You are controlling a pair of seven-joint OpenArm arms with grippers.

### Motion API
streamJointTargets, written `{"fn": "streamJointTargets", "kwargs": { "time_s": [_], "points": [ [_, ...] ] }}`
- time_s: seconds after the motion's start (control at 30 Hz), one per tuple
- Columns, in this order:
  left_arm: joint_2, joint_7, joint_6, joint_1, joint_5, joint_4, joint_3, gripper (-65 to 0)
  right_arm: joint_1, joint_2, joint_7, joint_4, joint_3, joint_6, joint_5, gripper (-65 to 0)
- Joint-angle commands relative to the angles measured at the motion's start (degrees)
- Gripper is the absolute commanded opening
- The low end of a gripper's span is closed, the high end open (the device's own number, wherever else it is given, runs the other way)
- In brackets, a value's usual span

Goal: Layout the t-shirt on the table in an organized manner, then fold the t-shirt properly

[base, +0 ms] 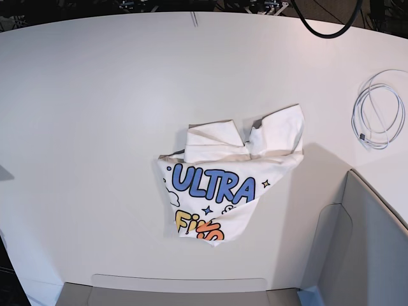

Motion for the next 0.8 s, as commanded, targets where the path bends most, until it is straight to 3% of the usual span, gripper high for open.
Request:
{"fn": "streamJointTargets", "kwargs": {
  "time_s": [0.0,0.2,0.37,0.6,0.77],
  "points": [
    [0.1,-0.5,0.2,0.2,0.2,0.2,0.1,-65.0,-0.1,-0.1,0.3,0.2,-0.1,0.1,0.0,-65.0],
    [0.1,-1.3,0.2,1.1,-0.1,2.3,-0.2,-65.0,-1.2,-0.1,0.7,1.1,-0.1,0.1,0.0,-65.0],
    [0.0,-2.6,0.2,10.7,-0.1,16.1,-0.2,-65.0,-6.8,-0.1,3.9,8.7,-0.1,0.1,0.0,-65.0],
    [0.0,-3.2,0.2,15.9,-0.2,18.9,-0.3,-65.0,-12.1,0.0,3.9,13.0,-0.1,-0.1,0.0,-65.0],
    [0.0,-2.6,0.1,24.6,-0.2,32.3,-0.3,-65.0,-17.5,0.2,4.1,17.1,-0.1,-0.2,0.0,-65.0]
  ]
}}
